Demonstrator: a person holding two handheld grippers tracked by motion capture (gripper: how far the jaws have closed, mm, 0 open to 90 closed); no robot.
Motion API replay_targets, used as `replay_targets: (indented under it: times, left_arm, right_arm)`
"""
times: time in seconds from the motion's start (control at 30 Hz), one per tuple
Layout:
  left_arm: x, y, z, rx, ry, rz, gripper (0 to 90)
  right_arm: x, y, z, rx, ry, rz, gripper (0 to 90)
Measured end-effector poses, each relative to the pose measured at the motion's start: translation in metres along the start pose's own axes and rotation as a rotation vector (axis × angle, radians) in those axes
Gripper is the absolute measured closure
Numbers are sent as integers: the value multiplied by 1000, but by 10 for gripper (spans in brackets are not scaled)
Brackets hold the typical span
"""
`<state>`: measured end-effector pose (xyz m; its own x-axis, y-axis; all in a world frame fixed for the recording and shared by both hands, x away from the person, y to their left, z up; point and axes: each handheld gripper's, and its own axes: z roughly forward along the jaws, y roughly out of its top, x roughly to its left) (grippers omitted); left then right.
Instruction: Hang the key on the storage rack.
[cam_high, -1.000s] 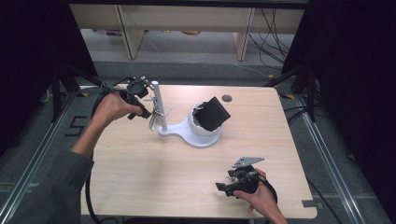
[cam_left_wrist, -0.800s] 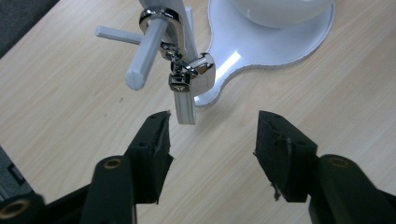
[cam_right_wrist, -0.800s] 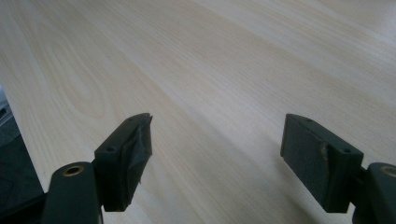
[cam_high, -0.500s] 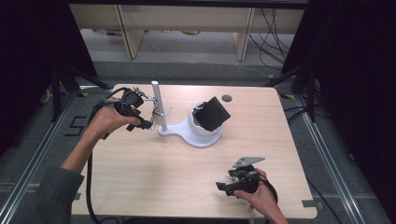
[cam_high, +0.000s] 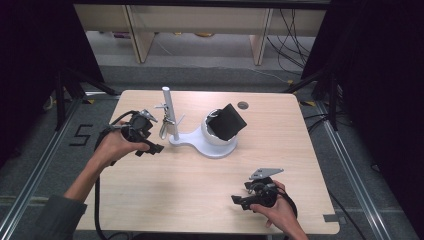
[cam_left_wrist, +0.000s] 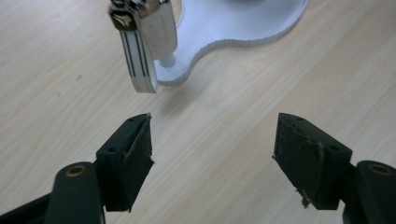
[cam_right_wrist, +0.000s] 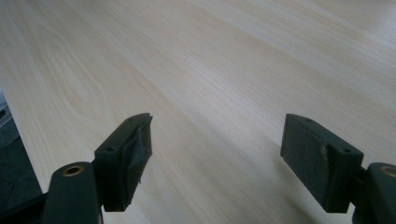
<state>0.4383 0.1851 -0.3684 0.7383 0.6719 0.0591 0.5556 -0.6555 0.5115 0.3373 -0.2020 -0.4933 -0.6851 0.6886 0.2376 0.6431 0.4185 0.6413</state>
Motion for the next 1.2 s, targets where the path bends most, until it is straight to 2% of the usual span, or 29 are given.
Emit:
replay_targets:
  times: [0.13,0.2,0.3,0.33,0.4,0.47,0.5,0.6,0.63,0.67,0.73,0.9,0.93,0.97,1.0,1.03,1.07,1.1,1.13,1.17,1.2]
  left_arm:
    - [-7,-8,3,-34,-20,-38,257]
    - [-11,-12,4,-35,-32,-38,254]
    - [-16,-17,6,-67,-48,-31,247]
    - [-18,-19,7,-75,-48,-31,244]
    - [-23,-23,8,-89,-50,-26,233]
    - [-29,-26,9,-100,-55,-15,231]
    - [-32,-28,9,-97,-63,-13,231]
    - [-40,-34,13,-129,-73,-17,222]
    - [-42,-37,14,-125,-81,-10,222]
    - [-45,-39,16,-137,-81,-8,222]
    - [-49,-43,20,-131,-78,-10,220]
    - [-60,-58,29,-159,-84,-10,212]
    - [-62,-61,30,-165,-75,-4,212]
    - [-63,-63,32,-170,-71,-10,212]
    - [-64,-65,33,-157,-65,7,212]
    - [-66,-68,33,-150,-69,12,211]
    - [-67,-69,34,-156,-71,2,210]
    - [-68,-72,34,-165,-76,16,209]
    - [-69,-74,34,-166,-79,4,208]
    - [-72,-77,35,-177,-73,-10,208]
    - [-73,-79,37,-193,-57,3,208]
  right_arm:
    - [1,0,0,2,3,9,256]
    - [1,0,-1,3,3,17,256]
    - [-1,0,0,-8,-2,5,256]
    - [0,-1,1,-21,3,24,256]
    - [-2,0,-1,-11,0,19,256]
    - [-3,0,0,-35,3,24,256]
    - [-3,0,0,-35,3,24,256]
    - [-4,2,-2,-13,4,3,257]
    - [-4,1,-1,-32,-1,9,256]
    - [-4,1,-1,-32,-1,9,256]
    - [-3,0,-1,-29,1,17,256]
    - [-4,1,-1,-27,2,-3,256]
    - [-2,0,1,-40,10,17,256]
    - [-4,0,0,-27,4,-3,256]
    - [-3,0,0,-31,8,22,256]
    - [-6,0,1,-41,0,-9,256]
    - [-4,1,-1,-12,-2,10,256]
    - [-3,1,-1,-7,2,7,256]
    - [-3,2,-1,-10,3,-5,256]
    - [-2,2,-1,-11,5,1,256]
    - [0,2,-1,-16,1,2,256]
